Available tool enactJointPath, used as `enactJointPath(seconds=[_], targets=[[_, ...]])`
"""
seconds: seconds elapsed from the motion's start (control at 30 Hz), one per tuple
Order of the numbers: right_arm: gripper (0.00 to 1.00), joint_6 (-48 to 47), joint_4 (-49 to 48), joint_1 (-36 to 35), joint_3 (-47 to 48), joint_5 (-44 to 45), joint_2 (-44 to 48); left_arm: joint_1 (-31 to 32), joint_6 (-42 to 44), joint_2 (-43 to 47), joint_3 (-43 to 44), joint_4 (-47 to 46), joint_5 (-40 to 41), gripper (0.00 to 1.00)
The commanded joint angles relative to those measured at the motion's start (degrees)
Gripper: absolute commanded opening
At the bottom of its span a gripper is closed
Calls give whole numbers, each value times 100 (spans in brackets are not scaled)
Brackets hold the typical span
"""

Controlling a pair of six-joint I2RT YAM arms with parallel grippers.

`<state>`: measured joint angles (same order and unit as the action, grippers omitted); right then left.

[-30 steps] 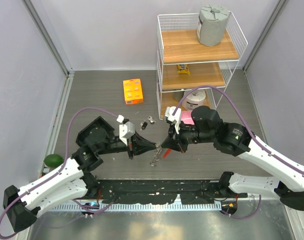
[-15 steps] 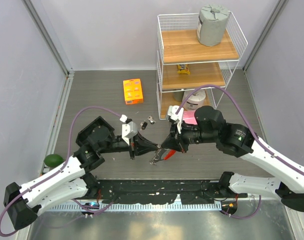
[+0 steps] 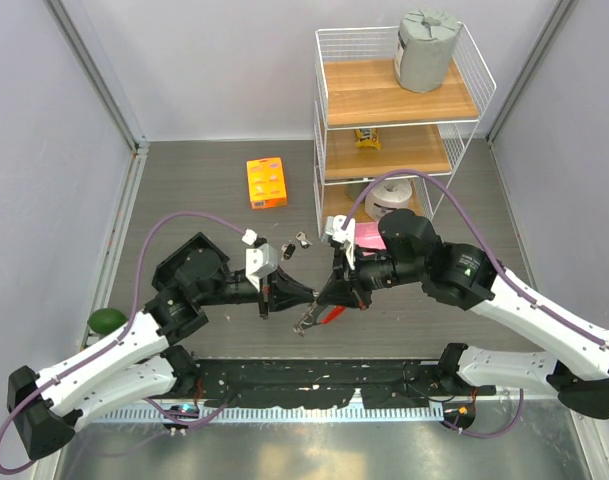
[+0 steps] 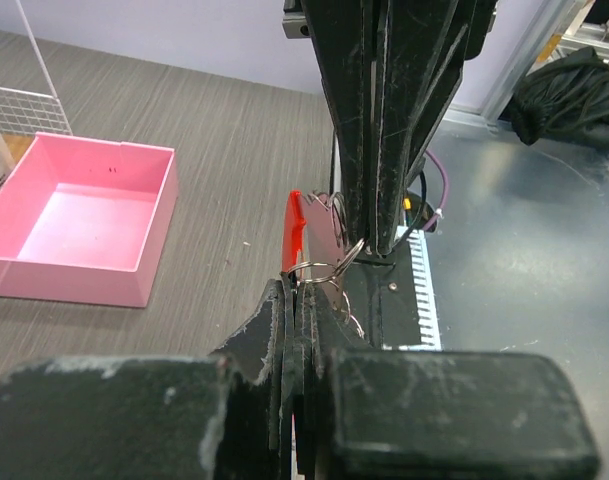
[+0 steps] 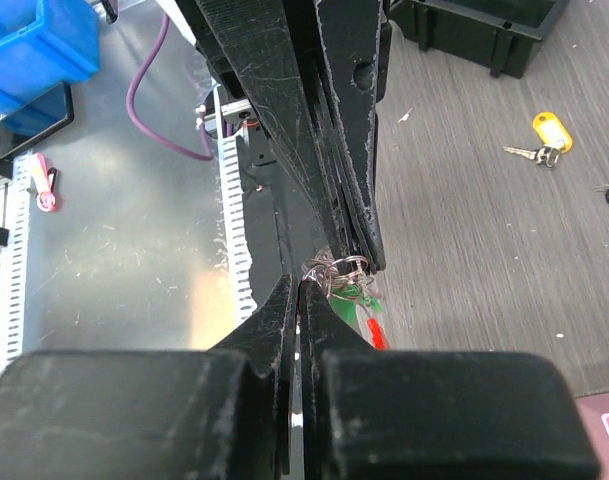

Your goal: Remove the keys from the keyring

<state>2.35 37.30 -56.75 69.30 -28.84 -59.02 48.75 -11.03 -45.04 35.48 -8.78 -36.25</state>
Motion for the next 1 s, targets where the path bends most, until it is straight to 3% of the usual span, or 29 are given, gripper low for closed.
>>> enactJointPath(seconds=[0.0,0.97], targets=[[5,125,-144,-20,102,-517,-30,-24,311,21,362,192,232,0],[5,195,313,-20,75,-26,-460,-24,751,417,820,1027,479,0]])
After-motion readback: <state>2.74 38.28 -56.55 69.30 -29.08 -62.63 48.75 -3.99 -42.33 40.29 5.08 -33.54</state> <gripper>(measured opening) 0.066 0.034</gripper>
